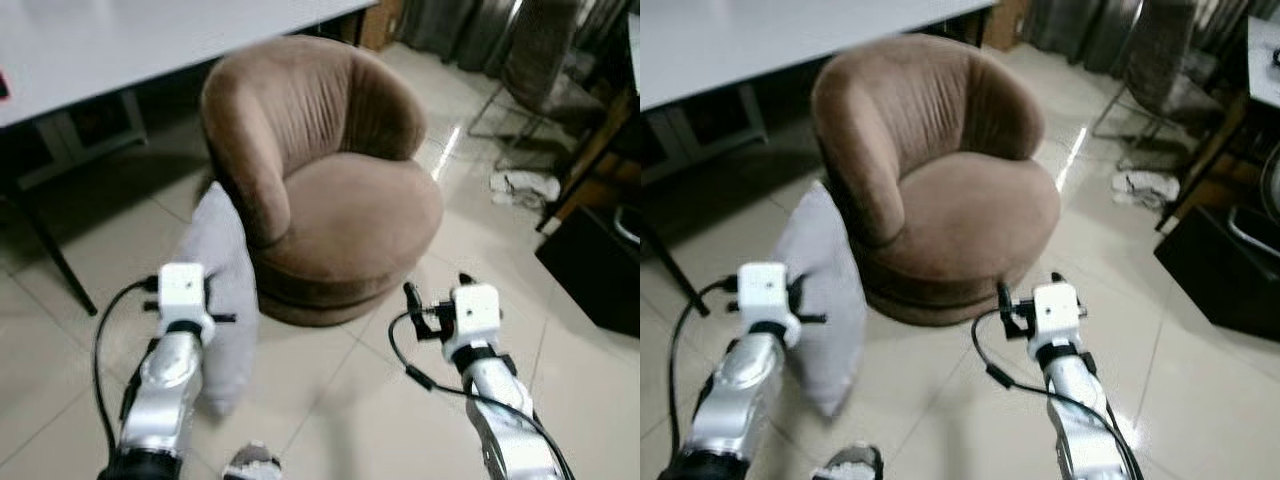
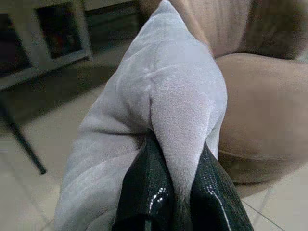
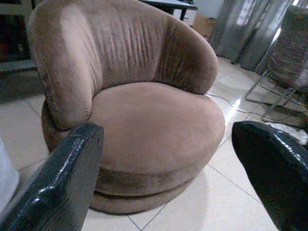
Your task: Move the pillow to the sofa from floor
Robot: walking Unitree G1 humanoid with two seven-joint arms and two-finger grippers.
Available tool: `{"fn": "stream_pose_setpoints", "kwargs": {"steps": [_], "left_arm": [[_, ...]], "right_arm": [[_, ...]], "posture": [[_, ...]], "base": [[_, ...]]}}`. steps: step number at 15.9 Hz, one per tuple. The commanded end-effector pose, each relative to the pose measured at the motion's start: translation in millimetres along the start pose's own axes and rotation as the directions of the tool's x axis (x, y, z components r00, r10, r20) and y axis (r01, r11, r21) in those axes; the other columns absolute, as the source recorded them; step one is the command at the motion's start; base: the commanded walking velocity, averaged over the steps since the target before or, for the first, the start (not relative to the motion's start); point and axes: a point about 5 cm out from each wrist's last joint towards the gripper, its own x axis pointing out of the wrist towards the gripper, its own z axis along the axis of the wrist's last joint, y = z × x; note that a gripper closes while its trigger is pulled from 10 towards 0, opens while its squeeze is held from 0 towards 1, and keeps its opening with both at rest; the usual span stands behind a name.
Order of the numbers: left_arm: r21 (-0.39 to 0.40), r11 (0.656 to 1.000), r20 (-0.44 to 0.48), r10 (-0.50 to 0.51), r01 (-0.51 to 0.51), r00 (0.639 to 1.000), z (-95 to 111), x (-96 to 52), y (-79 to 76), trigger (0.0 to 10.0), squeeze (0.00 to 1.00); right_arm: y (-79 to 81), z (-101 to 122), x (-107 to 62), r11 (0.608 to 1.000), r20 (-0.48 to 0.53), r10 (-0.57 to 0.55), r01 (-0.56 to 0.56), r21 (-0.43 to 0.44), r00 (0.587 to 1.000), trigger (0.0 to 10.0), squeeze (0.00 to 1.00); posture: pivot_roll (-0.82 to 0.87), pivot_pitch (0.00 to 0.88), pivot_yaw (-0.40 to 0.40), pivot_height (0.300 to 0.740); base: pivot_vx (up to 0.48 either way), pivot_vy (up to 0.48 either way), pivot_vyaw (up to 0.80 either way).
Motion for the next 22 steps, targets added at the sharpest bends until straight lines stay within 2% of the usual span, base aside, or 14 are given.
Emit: {"fn": "stream_pose_setpoints", "kwargs": {"steps": [1, 6, 14, 17, 18, 20, 22], "left_arm": [[-0.006, 1.000, 0.053, 0.029, -0.029, 0.998, 13.9, 4.7, -1.2, 0.0, 0.00], [-0.028, 0.995, 0.012, 0.097, -0.096, 0.995, 10.7, 7.1, 5.4, 0.0, 0.00], [-0.035, 0.993, -0.012, 0.108, -0.109, 0.994, 12.6, 12.3, 3.3, 0.0, 0.00], [-0.011, 0.994, -0.007, 0.107, -0.107, 0.994, 13.5, 12.6, 2.4, 0.0, 0.00], [0.033, 0.996, 0.000, 0.081, -0.081, 0.997, 14.8, 13.1, -1.4, 0.0, 0.00], [0.041, 0.999, 0.039, 0.028, -0.030, 0.999, 22.8, 13.2, -9.3, 0.0, 0.00], [0.050, 0.998, 0.051, 0.033, -0.036, 0.998, 25.7, 15.3, -8.5, 0.0, 0.00]], "right_arm": [[-5.8, -5.0, -2.7, 1.000, -0.027, -0.011, 0.011, -0.001, 1.000, 10.0, 0.02], [0.0, -3.0, -8.0, 1.000, -0.025, 0.009, -0.009, 0.002, 1.000, 10.0, 0.02], [7.6, 13.3, -9.2, 1.000, -0.008, 0.023, -0.023, 0.005, 1.000, 10.0, 0.02], [5.8, 10.5, -10.4, 1.000, -0.024, 0.025, -0.025, 0.005, 0.999, 10.0, 0.02], [4.2, 7.4, -10.8, 1.000, -0.031, 0.024, -0.024, 0.005, 0.999, 10.0, 0.02], [2.0, -0.6, -11.3, 1.000, -0.047, 0.024, -0.023, 0.005, 0.999, 10.0, 0.02], [1.9, -8.6, -10.3, 1.000, -0.065, 0.023, -0.023, 0.006, 0.998, 10.0, 0.02]], "posture": [[0.12, 0.031, -0.104, 0.740], [0.12, 0.031, -0.103, 0.740], [0.11, 0.041, -0.101, 0.740], [0.11, 0.044, -0.101, 0.740], [0.11, 0.044, -0.101, 0.740], [0.11, 0.044, -0.099, 0.740], [0.11, 0.042, -0.096, 0.740]], "base": [[0.330, -0.345, 0.00], [0.390, -0.179, 0.00], [0.449, 0.000, 0.00], [0.409, -0.179, 0.00], [0.000, -0.446, 0.00], [0.000, -0.469, 0.00], [0.000, -0.476, 0.00]]}}
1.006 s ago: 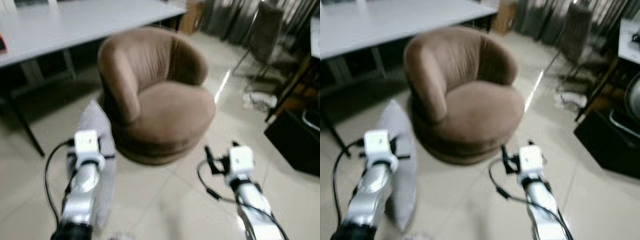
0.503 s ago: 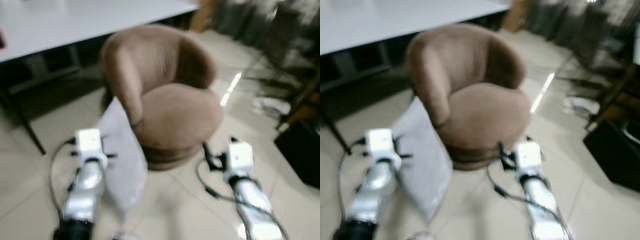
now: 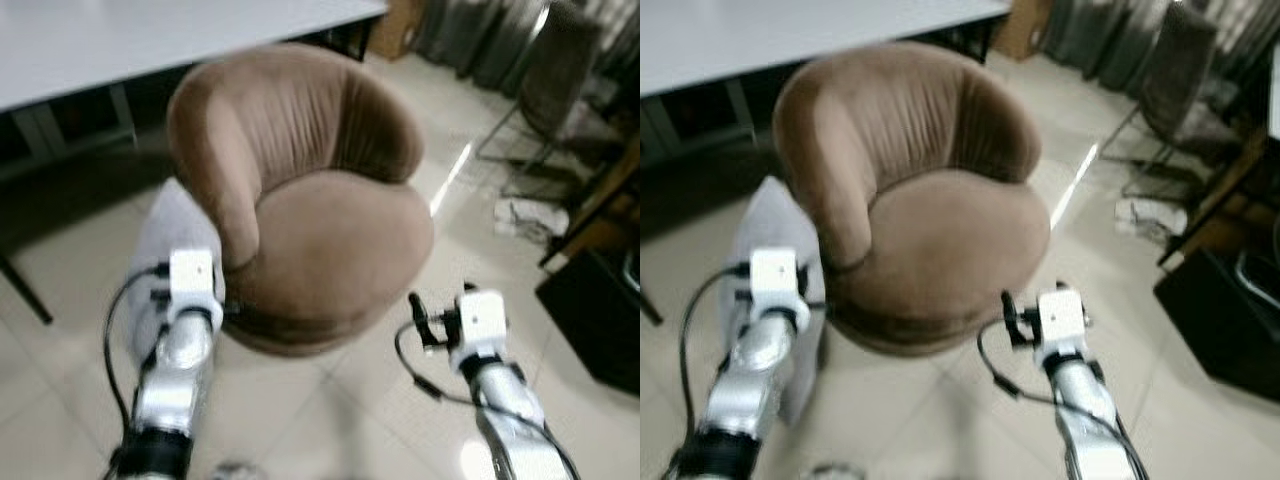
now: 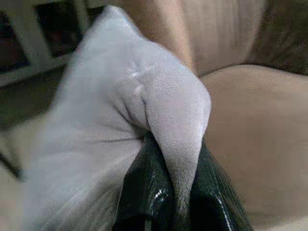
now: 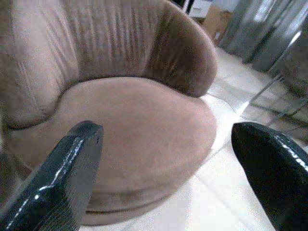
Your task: Move the pillow to the sofa from floor
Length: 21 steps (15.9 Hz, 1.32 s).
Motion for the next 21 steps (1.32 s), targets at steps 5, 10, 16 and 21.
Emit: {"fn": "stream_pose_setpoints", "kwargs": {"steps": [5, 10, 16, 21], "left_arm": [[0.009, 1.000, 0.038, -0.005, 0.005, 0.999, 11.0, 4.1, -3.5, 0.0, 0.00], [-0.036, 0.996, 0.001, 0.079, -0.079, 0.997, 6.3, 5.0, 6.2, 0.0, 0.00], [-0.015, 0.999, 0.002, 0.039, -0.039, 0.999, 1.8, 2.7, 1.1, 0.0, 0.00], [0.022, 0.999, 0.041, 0.027, -0.028, 0.999, 6.5, 2.2, -3.0, 0.0, 0.00]], "right_arm": [[-5.0, -13.9, -2.8, 1.000, -0.029, -0.007, 0.007, -0.002, 1.000, 10.0, 0.01], [-2.9, -14.6, 0.8, 0.999, -0.011, 0.017, -0.017, -0.038, 1.000, 10.0, 0.19], [-1.6, -20.4, 0.7, 0.999, -0.040, 0.021, -0.023, -0.035, 0.999, 10.0, 0.13], [0.7, -17.7, 1.1, 0.999, -0.035, 0.032, -0.033, -0.023, 0.999, 10.0, 0.10]], "posture": [[0.11, 0.041, -0.091, 0.740], [0.12, 0.035, -0.092, 0.740], [0.12, 0.029, -0.096, 0.740], [0.12, 0.033, -0.096, 0.740]], "base": [[0.000, -0.469, 0.00], [0.171, -0.418, 0.62], [0.316, 0.000, 0.51], [0.000, 0.000, 0.00]]}}
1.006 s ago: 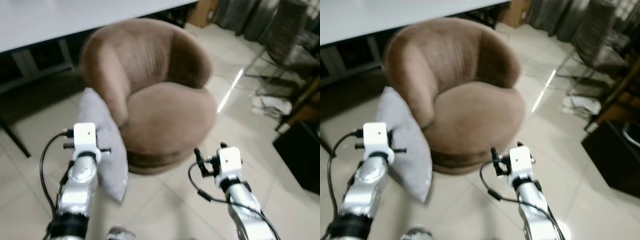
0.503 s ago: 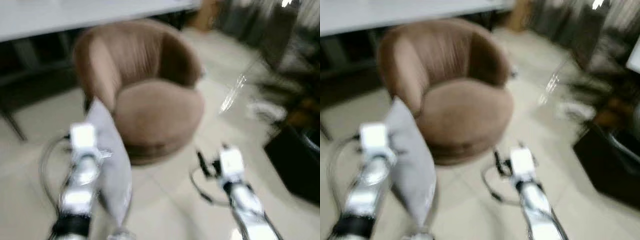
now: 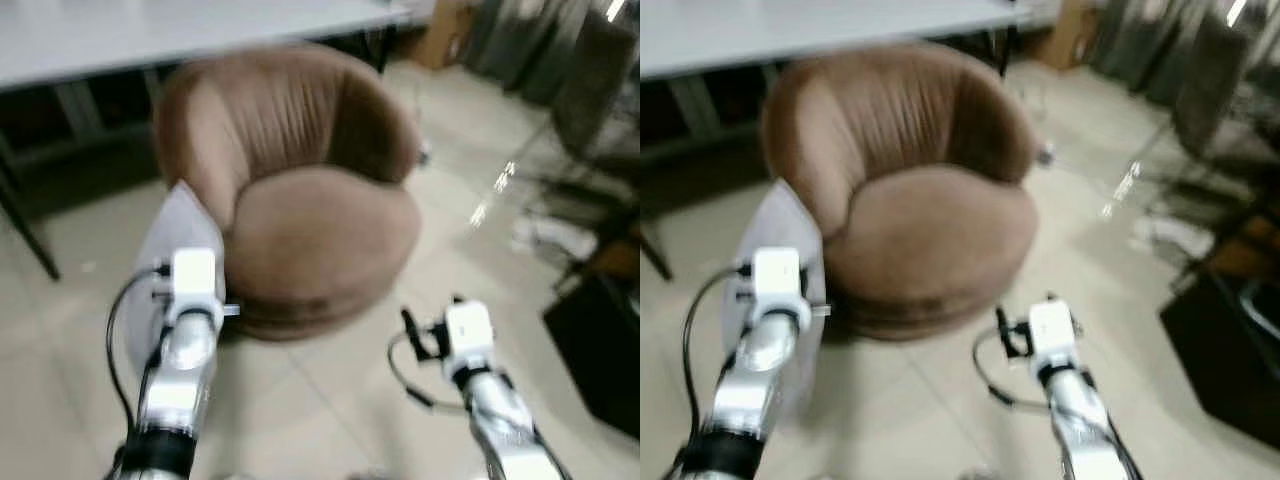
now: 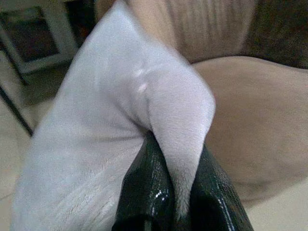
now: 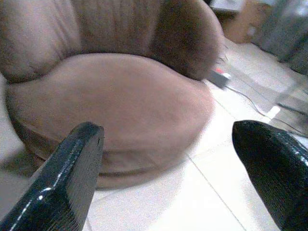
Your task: Move the pillow to the sofa from floor
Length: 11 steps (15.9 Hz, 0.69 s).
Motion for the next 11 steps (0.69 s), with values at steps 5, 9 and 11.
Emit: {"fn": "stream_pose_setpoints", "kwargs": {"steps": [5, 9, 11], "left_arm": [[-0.017, 0.999, 0.071, 0.035, -0.034, 0.997, 17.1, 3.3, 8.5, 0.0, 0.00], [-0.013, 0.999, 0.067, 0.034, -0.033, 0.997, 17.7, 3.6, 8.6, 0.0, 0.00], [-0.002, 1.000, 0.080, 0.027, -0.027, 0.996, 21.1, 3.7, 6.4, 0.0, 0.00]], "right_arm": [[5.3, 6.2, -1.3, 1.000, 0.019, 0.008, -0.008, 0.011, 1.000, 10.0, 0.10], [6.0, 6.6, -2.4, 1.000, 0.016, 0.009, -0.009, 0.010, 1.000, 10.0, 0.11], [6.0, 5.5, -3.7, 1.000, 0.012, 0.009, -0.009, 0.010, 1.000, 10.0, 0.11]], "posture": [[0.12, 0.061, -0.096, 0.740], [0.11, 0.067, -0.094, 0.740], [0.11, 0.067, -0.094, 0.740]], "base": [[0.288, 0.000, 0.00], [0.480, 0.000, 0.00], [0.480, 0.000, 0.00]]}}
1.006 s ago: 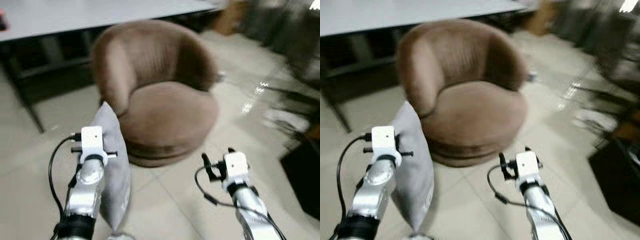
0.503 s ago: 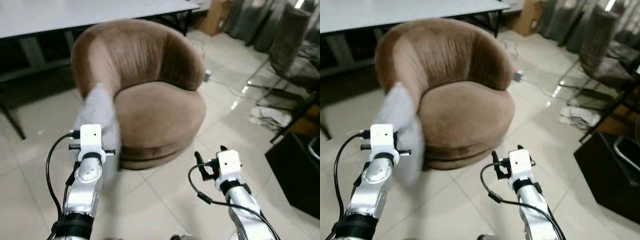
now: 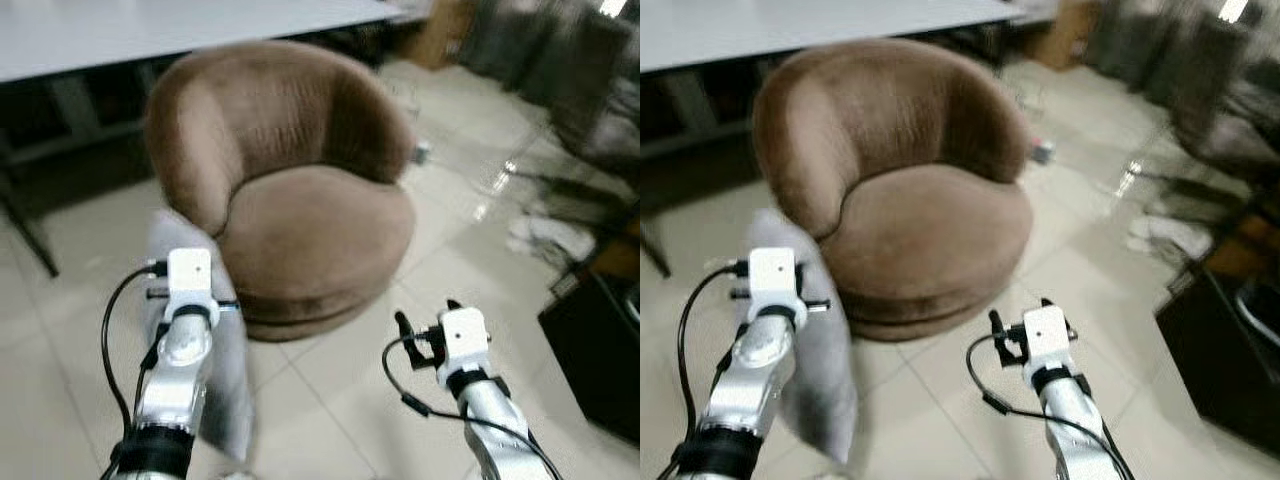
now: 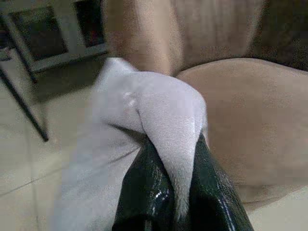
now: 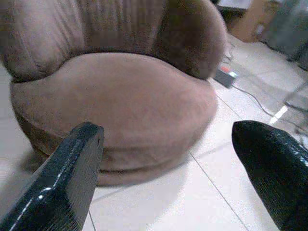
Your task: Move the pillow to the sofa from floor
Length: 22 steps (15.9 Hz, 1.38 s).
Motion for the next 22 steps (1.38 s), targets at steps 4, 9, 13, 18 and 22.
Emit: {"fn": "stream_pose_setpoints", "kwargs": {"steps": [4, 9, 13, 18, 22], "left_arm": [[0.002, 1.000, 0.141, -0.005, 0.005, 0.990, 41.4, 5.4, -0.9, 0.0, 0.00], [0.011, 1.000, 0.168, -0.022, 0.021, 0.986, 51.6, 5.6, -5.0, 0.0, 0.00], [0.105, 0.993, 0.206, -0.078, 0.058, 0.975, 60.6, 4.0, -12.5, 0.0, 0.00], [0.102, 0.994, 0.192, -0.047, 0.028, 0.980, 62.3, 7.3, -7.0, 0.0, 0.00], [0.095, 0.995, 0.179, -0.055, 0.038, 0.982, 57.3, 7.3, -8.4, 0.0, 0.00]], "right_arm": [[-0.2, 2.7, 0.5, 1.000, 0.005, -0.002, 0.002, -0.002, 1.000, 10.0, 0.11], [1.4, 1.2, 2.4, 1.000, -0.004, -0.004, 0.004, -0.002, 1.000, 10.0, 0.10], [3.3, -2.3, 3.5, 1.000, -0.011, -0.001, 0.001, 0.001, 1.000, 10.0, 0.11], [8.0, -5.1, 5.0, 1.000, -0.016, 0.004, -0.004, 0.007, 1.000, 10.0, 0.10], [9.1, -6.0, 7.0, 1.000, -0.017, 0.010, -0.010, 0.004, 1.000, 10.0, 0.10]], "posture": [[0.11, 0.062, -0.086, 0.740], [0.12, 0.052, -0.081, 0.740], [0.12, 0.047, -0.076, 0.740], [0.13, 0.036, -0.064, 0.740], [0.13, 0.029, -0.062, 0.740]], "base": [[0.480, 0.000, 0.00], [0.480, 0.000, 0.00], [0.468, 0.000, 0.00], [0.404, -0.255, 0.00], [0.289, -0.210, 0.00]]}}
